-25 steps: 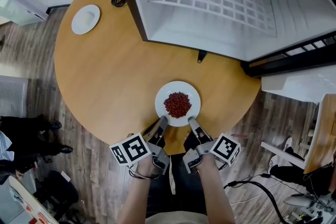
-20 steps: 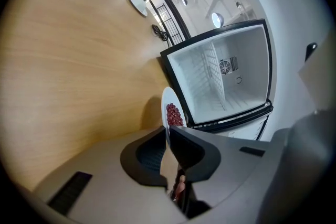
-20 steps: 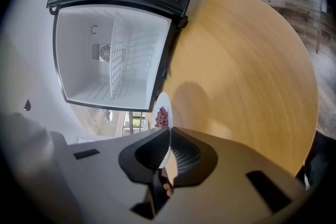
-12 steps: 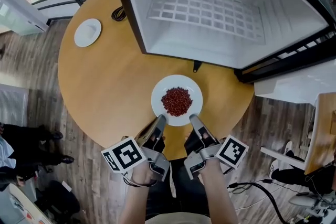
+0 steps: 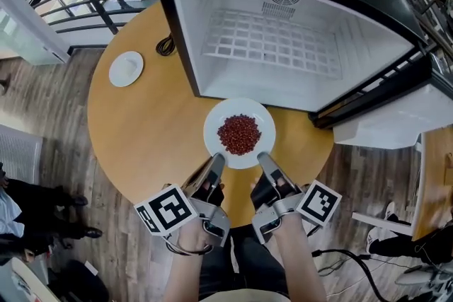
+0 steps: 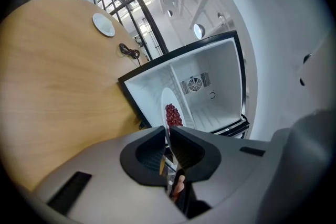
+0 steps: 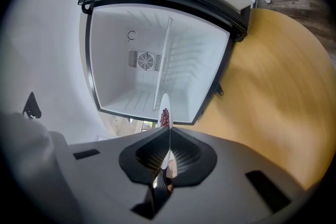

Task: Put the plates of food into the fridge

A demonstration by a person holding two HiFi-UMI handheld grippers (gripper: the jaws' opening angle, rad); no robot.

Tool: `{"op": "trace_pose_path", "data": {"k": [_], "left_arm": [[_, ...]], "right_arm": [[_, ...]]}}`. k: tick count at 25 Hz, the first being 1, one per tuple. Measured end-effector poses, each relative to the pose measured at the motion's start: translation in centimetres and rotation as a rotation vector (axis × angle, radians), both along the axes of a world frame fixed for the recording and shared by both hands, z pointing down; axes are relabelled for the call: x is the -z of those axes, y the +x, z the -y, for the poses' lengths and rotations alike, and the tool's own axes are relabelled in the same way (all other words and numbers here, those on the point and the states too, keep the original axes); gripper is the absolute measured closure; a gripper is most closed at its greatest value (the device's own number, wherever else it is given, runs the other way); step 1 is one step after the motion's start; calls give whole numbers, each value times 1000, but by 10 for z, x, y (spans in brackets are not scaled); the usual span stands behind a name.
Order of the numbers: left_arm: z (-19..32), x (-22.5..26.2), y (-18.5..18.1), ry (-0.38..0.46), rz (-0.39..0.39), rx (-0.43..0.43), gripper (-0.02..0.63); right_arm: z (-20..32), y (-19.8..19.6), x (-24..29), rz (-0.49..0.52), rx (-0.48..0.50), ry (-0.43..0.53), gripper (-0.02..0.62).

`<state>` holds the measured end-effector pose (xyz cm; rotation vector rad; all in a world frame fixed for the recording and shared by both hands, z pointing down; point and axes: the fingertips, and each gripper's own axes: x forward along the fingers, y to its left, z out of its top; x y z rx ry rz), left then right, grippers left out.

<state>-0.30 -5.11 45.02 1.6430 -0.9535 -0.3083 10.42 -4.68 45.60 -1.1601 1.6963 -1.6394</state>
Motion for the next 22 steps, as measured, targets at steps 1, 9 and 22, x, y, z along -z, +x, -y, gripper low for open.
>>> {"op": "trace_pose_path", "data": {"k": [1, 9, 22], "left_arm": [[2, 4, 0, 5, 2, -1, 575], [37, 40, 9, 77, 11, -10, 575], [112, 76, 19, 108, 22, 6, 574]], "right_arm": [[2, 0, 4, -3, 0, 8, 577], [34, 11, 37, -16, -31, 60, 577], [110, 23, 71, -3, -73, 80, 577]]}}
